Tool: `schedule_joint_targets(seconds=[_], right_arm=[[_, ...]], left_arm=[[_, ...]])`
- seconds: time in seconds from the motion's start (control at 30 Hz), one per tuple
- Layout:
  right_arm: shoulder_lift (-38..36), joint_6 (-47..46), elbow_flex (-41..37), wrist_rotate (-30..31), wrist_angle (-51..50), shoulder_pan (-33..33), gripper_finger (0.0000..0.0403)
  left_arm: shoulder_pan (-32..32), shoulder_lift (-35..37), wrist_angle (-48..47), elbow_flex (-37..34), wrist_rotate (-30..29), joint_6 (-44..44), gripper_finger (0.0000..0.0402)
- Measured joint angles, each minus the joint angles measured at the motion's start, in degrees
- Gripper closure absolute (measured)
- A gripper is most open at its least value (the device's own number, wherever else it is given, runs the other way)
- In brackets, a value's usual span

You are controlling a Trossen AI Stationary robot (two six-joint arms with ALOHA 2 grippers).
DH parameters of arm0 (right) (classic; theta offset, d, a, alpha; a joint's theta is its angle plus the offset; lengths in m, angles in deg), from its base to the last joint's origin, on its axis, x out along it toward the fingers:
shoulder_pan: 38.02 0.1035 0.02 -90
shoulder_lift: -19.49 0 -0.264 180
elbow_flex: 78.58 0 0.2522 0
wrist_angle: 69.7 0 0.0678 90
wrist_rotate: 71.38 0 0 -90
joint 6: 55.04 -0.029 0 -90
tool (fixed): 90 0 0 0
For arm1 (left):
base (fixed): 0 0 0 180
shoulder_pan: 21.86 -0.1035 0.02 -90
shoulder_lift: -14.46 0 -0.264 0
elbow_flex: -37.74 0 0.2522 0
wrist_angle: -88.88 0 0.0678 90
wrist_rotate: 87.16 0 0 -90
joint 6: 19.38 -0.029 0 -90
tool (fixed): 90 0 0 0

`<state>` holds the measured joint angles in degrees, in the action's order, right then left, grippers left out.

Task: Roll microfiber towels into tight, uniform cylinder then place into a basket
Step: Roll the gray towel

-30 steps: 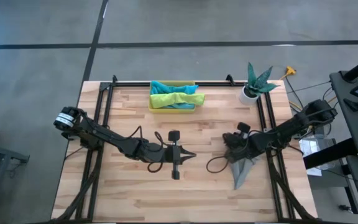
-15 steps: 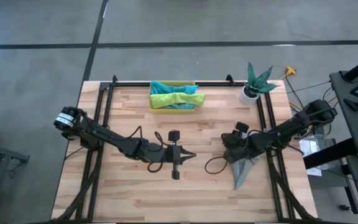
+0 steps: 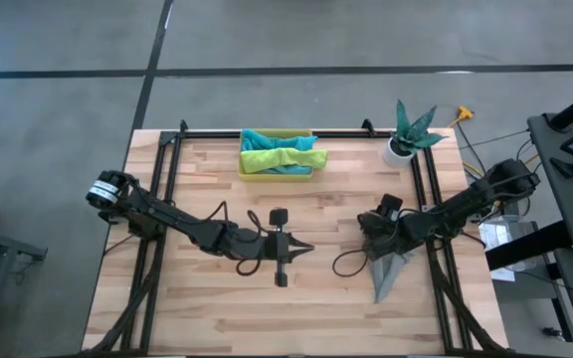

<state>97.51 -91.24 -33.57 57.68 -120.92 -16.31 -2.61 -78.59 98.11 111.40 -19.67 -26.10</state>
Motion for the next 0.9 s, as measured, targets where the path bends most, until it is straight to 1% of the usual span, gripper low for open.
schedule_joint_targets(seconds=[0.2,0.33,0.4,0.47,0.53,0.67,0.73,0.9], right_arm=[[0.0,-0.2,0.0,0.0,0.3,0.0,0.0208],[0.0,-0.2,-0.1,-0.1,0.4,0.0,0.0224],[0.0,-0.1,-0.1,-0.5,0.4,0.0,0.0240],[0.0,0.3,-0.2,-2.3,0.4,0.0,0.0264],[0.0,1.1,-0.4,-3.4,0.4,0.0,0.0298],[0.0,3.0,-0.4,-3.2,0.4,0.0,0.0376],[0.0,3.3,-0.4,-3.0,0.4,0.0,0.0387],[0.0,4.3,-0.3,-3.0,0.4,0.0,0.0394]], left_arm=[[0.0,0.0,0.0,0.0,0.0,0.0,0.0402],[0.0,0.0,0.0,0.0,0.0,0.0,0.0402],[0.0,0.0,0.0,0.0,0.0,0.0,0.0402],[0.0,0.0,0.0,0.0,0.0,0.0,0.0402],[0.0,0.0,0.0,0.0,0.0,0.0,0.0402],[0.0,0.0,0.0,0.0,0.0,0.0,0.0402],[0.0,0.0,0.0,0.0,0.0,0.0,0.0402],[0.0,0.0,0.0,0.0,0.0,0.0,0.0402]])
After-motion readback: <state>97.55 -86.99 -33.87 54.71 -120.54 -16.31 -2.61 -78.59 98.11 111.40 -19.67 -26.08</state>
